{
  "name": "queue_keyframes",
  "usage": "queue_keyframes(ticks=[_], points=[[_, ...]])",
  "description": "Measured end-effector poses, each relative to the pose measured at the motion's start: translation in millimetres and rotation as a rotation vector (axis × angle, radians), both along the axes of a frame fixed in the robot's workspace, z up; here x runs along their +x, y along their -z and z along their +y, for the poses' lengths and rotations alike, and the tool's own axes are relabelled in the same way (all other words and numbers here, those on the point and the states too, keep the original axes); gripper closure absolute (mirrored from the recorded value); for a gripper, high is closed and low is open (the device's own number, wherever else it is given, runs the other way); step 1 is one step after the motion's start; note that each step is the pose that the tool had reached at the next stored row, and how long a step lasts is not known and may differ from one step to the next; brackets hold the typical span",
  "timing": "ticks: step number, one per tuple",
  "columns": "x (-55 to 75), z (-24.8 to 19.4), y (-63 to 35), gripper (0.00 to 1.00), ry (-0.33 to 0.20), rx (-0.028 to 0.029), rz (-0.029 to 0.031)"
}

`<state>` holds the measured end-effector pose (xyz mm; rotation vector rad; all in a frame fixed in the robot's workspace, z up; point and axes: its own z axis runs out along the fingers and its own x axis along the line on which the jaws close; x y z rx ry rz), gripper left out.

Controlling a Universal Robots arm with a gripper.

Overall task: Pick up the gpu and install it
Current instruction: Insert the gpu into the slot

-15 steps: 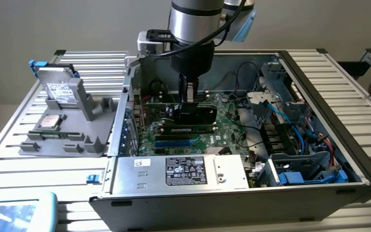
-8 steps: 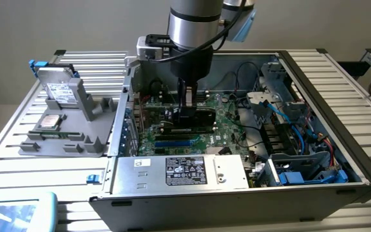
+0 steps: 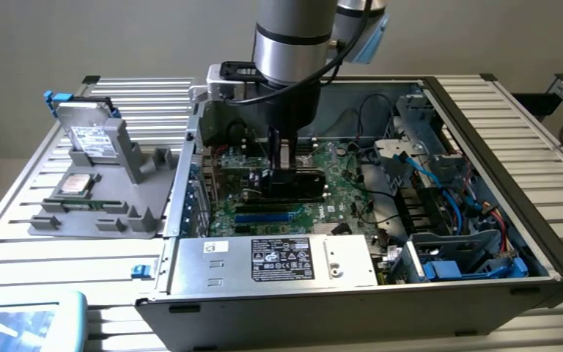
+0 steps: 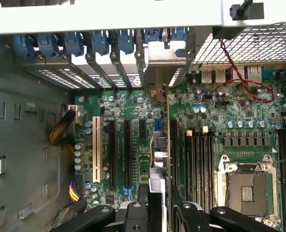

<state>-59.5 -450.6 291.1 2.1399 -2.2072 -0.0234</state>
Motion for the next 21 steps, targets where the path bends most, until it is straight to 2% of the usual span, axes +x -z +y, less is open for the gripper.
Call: queue_keyframes(ticks=[6, 21], points=[[-2.7, -0.1, 5.4, 0.73, 0.0, -0.0003, 0.0], [-4.1, -0.4, 6.2, 0.73, 0.0, -0.0003, 0.0]])
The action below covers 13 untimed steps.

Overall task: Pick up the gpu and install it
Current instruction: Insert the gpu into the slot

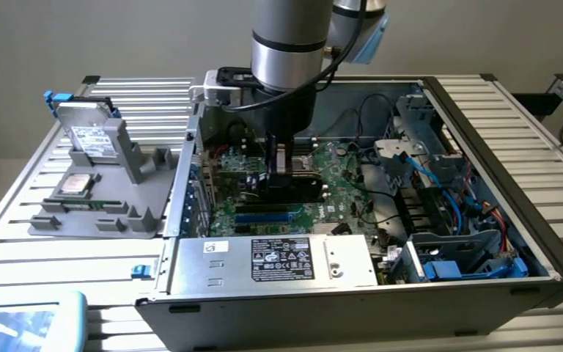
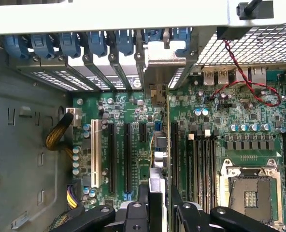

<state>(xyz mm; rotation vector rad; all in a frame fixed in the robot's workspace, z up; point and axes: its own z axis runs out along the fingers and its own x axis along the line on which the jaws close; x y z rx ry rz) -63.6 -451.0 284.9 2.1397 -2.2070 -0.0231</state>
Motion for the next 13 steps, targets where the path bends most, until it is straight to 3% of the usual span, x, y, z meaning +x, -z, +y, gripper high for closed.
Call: queue_keyframes(ticks=[13], points=[[-2.8, 0.0, 1.4, 0.73, 0.0, 0.0001, 0.0]])
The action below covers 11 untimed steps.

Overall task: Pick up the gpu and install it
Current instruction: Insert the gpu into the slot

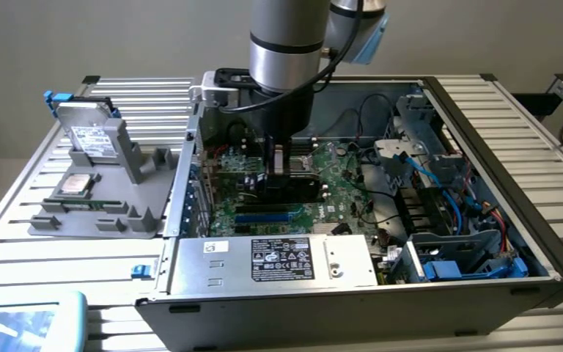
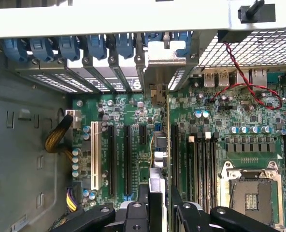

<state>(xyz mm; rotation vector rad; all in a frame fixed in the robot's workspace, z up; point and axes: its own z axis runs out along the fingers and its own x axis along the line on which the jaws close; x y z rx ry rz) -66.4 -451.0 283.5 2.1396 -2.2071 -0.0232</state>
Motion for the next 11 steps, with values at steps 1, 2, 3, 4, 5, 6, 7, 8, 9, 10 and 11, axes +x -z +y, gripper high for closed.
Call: queue_keyframes(ticks=[1, 2, 3, 4, 5, 6, 7, 8, 9, 10, 11], points=[[-0.2, 0.0, 0.0, 0.73, 0.0, -0.0001, 0.0], [-0.3, 0.0, 0.1, 0.73, 0.0, -0.0001, 0.0], [-0.6, 0.0, 0.2, 0.73, 0.0, -0.0001, 0.0], [-0.8, -0.1, 0.4, 0.73, 0.0, 0.0, 0.0], [-1.0, -0.2, 0.8, 0.73, 0.0, 0.0001, -0.0001], [-1.1, -0.4, 1.2, 0.73, -0.001, 0.0001, -0.0004], [-1.5, -0.4, 1.8, 0.73, -0.001, 0.0001, -0.0013], [-1.8, -0.6, 2.4, 0.73, -0.001, 0.0, -0.0025], [-2.1, -0.7, 3.0, 0.73, -0.001, 0.0, -0.0038], [-2.4, -0.7, 3.5, 0.73, -0.002, 0.0, -0.0047], [-2.7, -0.7, 3.9, 0.73, -0.002, -0.0001, -0.005]])
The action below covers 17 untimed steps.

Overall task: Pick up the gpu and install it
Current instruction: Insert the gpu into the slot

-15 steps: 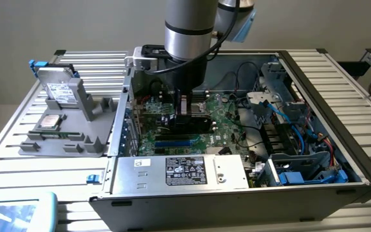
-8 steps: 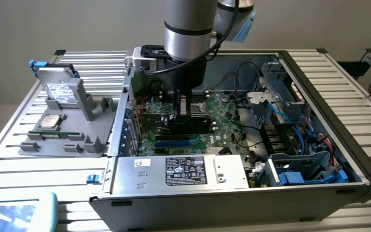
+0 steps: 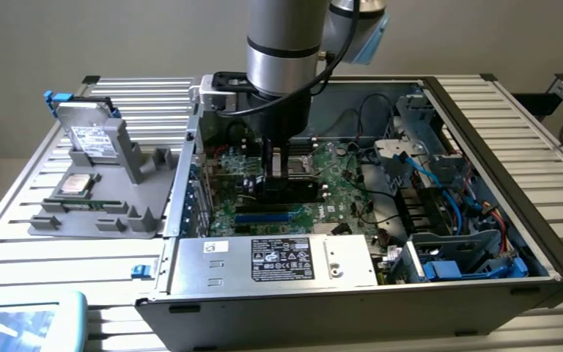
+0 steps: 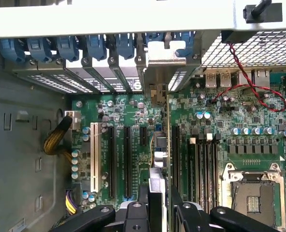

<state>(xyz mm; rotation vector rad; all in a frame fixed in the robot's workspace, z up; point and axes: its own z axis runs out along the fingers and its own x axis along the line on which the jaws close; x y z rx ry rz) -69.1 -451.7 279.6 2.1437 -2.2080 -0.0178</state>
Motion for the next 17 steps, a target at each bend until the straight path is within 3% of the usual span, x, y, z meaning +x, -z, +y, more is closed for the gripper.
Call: queue_keyframes(ticks=[17], points=[[-0.1, 0.0, 2.5, 0.73, 0.0, 0.0002, -0.0005]])
